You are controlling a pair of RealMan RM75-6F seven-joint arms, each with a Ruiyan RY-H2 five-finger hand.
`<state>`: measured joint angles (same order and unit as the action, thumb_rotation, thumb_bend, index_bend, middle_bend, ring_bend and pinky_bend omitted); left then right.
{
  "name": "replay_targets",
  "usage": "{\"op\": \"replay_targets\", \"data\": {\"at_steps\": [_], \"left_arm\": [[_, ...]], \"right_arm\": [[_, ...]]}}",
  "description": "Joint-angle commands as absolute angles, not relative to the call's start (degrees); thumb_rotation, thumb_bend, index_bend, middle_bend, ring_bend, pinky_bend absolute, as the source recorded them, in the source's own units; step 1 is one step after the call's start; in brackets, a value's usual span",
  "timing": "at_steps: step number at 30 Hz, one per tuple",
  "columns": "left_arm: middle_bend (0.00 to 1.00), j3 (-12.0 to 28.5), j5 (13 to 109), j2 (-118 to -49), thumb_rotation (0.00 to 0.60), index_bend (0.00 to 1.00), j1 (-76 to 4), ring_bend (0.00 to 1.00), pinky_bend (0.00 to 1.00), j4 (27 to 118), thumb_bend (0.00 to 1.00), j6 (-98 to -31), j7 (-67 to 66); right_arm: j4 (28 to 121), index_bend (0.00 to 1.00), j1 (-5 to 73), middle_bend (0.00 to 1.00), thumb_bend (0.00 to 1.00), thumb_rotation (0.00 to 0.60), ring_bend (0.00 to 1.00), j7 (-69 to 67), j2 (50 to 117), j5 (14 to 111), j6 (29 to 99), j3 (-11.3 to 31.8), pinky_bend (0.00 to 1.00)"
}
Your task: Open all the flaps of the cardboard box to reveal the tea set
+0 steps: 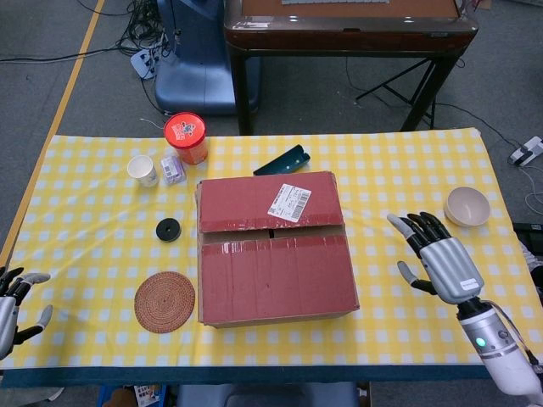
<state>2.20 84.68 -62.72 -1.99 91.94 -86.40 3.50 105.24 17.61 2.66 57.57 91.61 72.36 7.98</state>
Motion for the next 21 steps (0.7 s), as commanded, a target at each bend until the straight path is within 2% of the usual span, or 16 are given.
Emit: {"op": "replay_targets", "data": {"at_steps": [1, 11, 21], "left_arm": [[0.29, 2.1, 84.7, -62.6, 0.600, 0.36, -1.8, 0.14, 0.00, 91.8, 0.39, -86.7, 3.9], [0.29, 1.9, 84.9, -62.3, 0.600, 0.36, -1.1, 0.14, 0.00, 90.9, 0.39, -87.5, 5.4], [0.29, 1.8, 84.1, -62.2, 0.600, 0.36, -0.7, 0.14, 0.00, 89.9, 0.39, -87.1, 6.3]], "right_arm": [[105.8, 0.06, 22.5, 0.17, 0.39, 0.600, 0.11, 3.4, 59.3, 89.6, 67.8, 10.9, 0.09], [102.8, 0.06, 32.4, 0.14, 0.39, 0.600, 0.10, 8.4, 65.2, 81.5, 58.2, 15.0, 0.09], [98.9, 0.06, 37.1, 0.10, 0.36, 0.600, 0.06, 11.8, 69.0, 74.5, 54.5, 15.8, 0.09]]}}
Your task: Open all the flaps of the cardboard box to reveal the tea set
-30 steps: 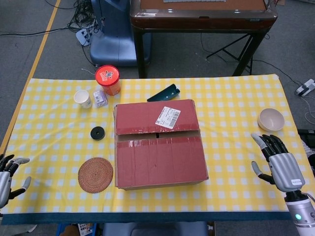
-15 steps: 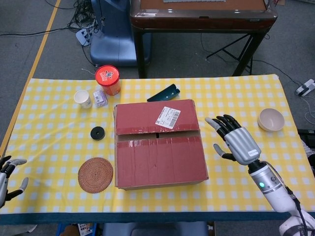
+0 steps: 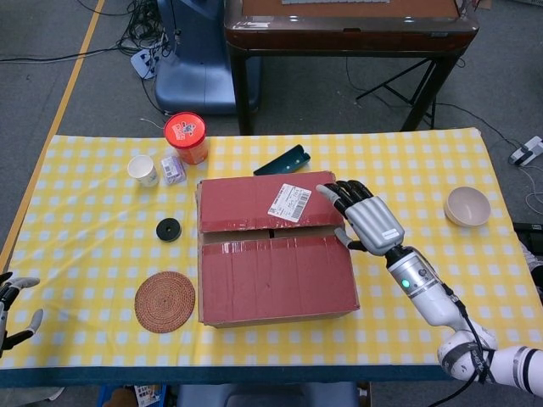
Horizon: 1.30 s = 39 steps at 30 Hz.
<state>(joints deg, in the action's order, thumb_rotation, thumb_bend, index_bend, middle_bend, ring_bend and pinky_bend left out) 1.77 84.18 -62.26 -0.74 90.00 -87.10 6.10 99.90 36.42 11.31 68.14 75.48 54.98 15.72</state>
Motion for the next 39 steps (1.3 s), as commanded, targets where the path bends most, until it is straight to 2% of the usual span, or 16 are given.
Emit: {"op": "replay_targets", "data": {"at_steps": [1, 21, 30, 39], "left_arm": [[0.29, 1.8, 84.0, -62.2, 0.600, 0.36, -0.6, 0.14, 0.00, 89.8, 0.39, -87.1, 6.3], [0.29, 1.8, 83.6, -62.8, 0.600, 0.36, -0.2, 0.14, 0.00, 88.2, 0.39, -86.8, 7.8], [0.29, 1.8, 83.9, -62.7, 0.600, 0.36, -0.3, 0.14, 0.00, 88.3, 0.39, -86.8, 7.6], [0.29, 1.6, 83.5, -62.7, 0.600, 0.36, 0.2, 0.14, 0.00, 88.0, 0.39, -86.9, 7.6]], "right_arm": [[98.5, 0.06, 37.3, 0.10, 0.35, 0.600, 0.06, 11.8, 69.3, 74.2, 54.4, 15.8, 0.09], [93.0, 0.06, 41.2, 0.10, 0.32, 0.600, 0.05, 11.9, 72.8, 70.0, 54.7, 16.3, 0.09], [91.0, 0.06, 43.3, 0.10, 0.32, 0.600, 0.05, 10.1, 72.3, 67.8, 56.3, 20.0, 0.09], [82.8, 0.06, 49.5, 0.09, 0.32, 0.600, 0.05, 10.8, 75.4, 60.4, 53.3, 24.8, 0.09]]}}
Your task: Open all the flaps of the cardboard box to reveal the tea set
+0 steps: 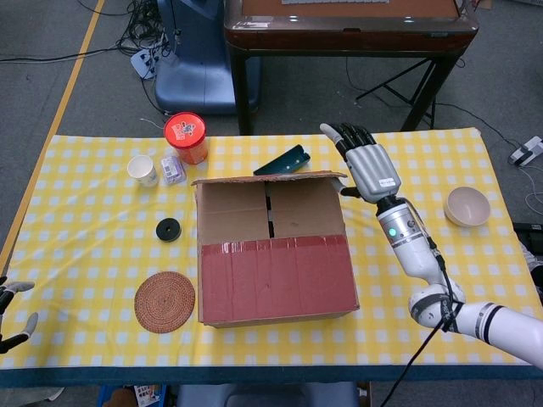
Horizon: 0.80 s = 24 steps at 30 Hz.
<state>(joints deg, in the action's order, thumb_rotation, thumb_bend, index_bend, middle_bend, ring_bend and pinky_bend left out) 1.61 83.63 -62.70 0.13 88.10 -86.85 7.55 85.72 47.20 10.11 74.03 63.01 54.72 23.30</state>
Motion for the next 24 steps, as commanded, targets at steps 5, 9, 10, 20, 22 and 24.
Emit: {"op": "replay_targets", "data": {"at_steps": [5, 9, 10, 20, 22, 24], "left_arm": [[0.29, 1.6, 83.3, -62.5, 0.600, 0.36, 0.6, 0.14, 0.00, 87.8, 0.39, -87.0, 7.8], [0.29, 1.5, 83.2, -62.6, 0.600, 0.36, 0.7, 0.14, 0.00, 87.6, 0.39, -86.9, 7.9], [0.29, 1.5, 83.1, -62.6, 0.600, 0.36, 0.7, 0.14, 0.00, 87.6, 0.39, -86.9, 7.9], [0.29, 1.3, 83.0, -62.6, 0.600, 0.36, 1.1, 0.14, 0.00, 87.2, 0.39, -86.9, 8.2], [0.29, 1.3, 83.1, -62.6, 0.600, 0.36, 1.2, 0.14, 0.00, 87.2, 0.39, -86.9, 8.3], [0.29, 1.3, 83.1, -62.6, 0.600, 0.36, 1.3, 0.14, 0.00, 87.2, 0.39, -87.1, 8.3]], "right_arm": [[76.6, 0.06, 53.4, 0.09, 0.32, 0.600, 0.05, 12.3, 78.5, 55.1, 51.5, 26.6, 0.09], [71.8, 0.06, 55.8, 0.09, 0.32, 0.600, 0.05, 13.8, 81.0, 51.0, 50.7, 27.4, 0.09], [70.8, 0.06, 56.3, 0.09, 0.32, 0.600, 0.05, 14.3, 81.5, 50.0, 50.5, 27.4, 0.09], [67.7, 0.02, 57.1, 0.06, 0.32, 0.600, 0.05, 15.6, 82.4, 45.1, 49.9, 27.0, 0.09], [70.7, 0.02, 55.7, 0.06, 0.33, 0.600, 0.05, 14.9, 80.5, 47.7, 50.7, 25.8, 0.09], [74.6, 0.02, 53.8, 0.06, 0.36, 0.600, 0.05, 14.9, 77.6, 50.9, 51.8, 24.1, 0.09]]}}
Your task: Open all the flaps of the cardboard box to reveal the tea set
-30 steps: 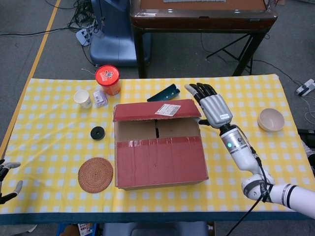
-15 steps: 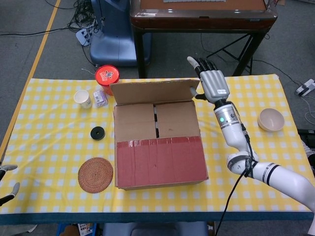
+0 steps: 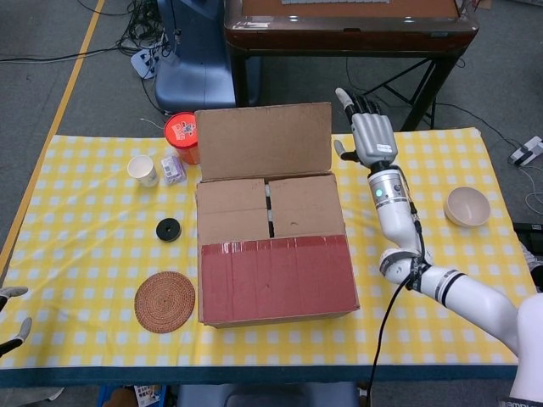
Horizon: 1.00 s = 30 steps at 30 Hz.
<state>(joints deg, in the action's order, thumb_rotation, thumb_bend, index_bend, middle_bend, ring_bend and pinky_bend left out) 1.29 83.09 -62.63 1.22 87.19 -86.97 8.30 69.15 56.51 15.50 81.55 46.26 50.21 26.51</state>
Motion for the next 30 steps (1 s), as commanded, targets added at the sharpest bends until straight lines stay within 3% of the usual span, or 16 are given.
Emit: {"op": "replay_targets", "data": {"at_steps": [1, 7, 11, 20, 30], "left_arm": [[0.29, 1.3, 83.1, -62.6, 0.600, 0.36, 1.3, 0.14, 0.00, 87.2, 0.39, -87.0, 8.3], [0.29, 1.3, 83.9, -62.7, 0.600, 0.36, 1.0, 0.14, 0.00, 87.7, 0.39, -87.0, 8.1], [0.29, 1.3, 84.5, -62.7, 0.600, 0.36, 0.7, 0.14, 0.00, 88.3, 0.39, -87.0, 7.6], [0.29, 0.9, 85.5, -62.9, 0.600, 0.36, 0.4, 0.14, 0.00, 89.7, 0.39, -86.9, 6.2], [0.29, 0.6, 85.4, -62.6, 0.600, 0.36, 0.8, 0.14, 0.00, 90.0, 0.39, -87.3, 5.8]], "right_arm": [[76.6, 0.02, 52.9, 0.06, 0.39, 0.600, 0.05, 14.9, 76.3, 52.2, 52.4, 23.5, 0.09], [91.6, 0.02, 45.6, 0.09, 0.52, 0.600, 0.05, 11.5, 67.1, 59.1, 56.5, 19.9, 0.09], [99.8, 0.09, 41.0, 0.13, 0.71, 0.600, 0.05, 9.4, 61.3, 63.1, 57.4, 16.5, 0.09], [107.6, 0.22, 35.8, 0.18, 0.98, 0.600, 0.06, 4.4, 55.6, 69.4, 56.3, 11.4, 0.09], [105.7, 0.31, 37.8, 0.20, 1.00, 0.600, 0.06, 2.5, 59.1, 71.4, 52.3, 10.5, 0.09]]}}
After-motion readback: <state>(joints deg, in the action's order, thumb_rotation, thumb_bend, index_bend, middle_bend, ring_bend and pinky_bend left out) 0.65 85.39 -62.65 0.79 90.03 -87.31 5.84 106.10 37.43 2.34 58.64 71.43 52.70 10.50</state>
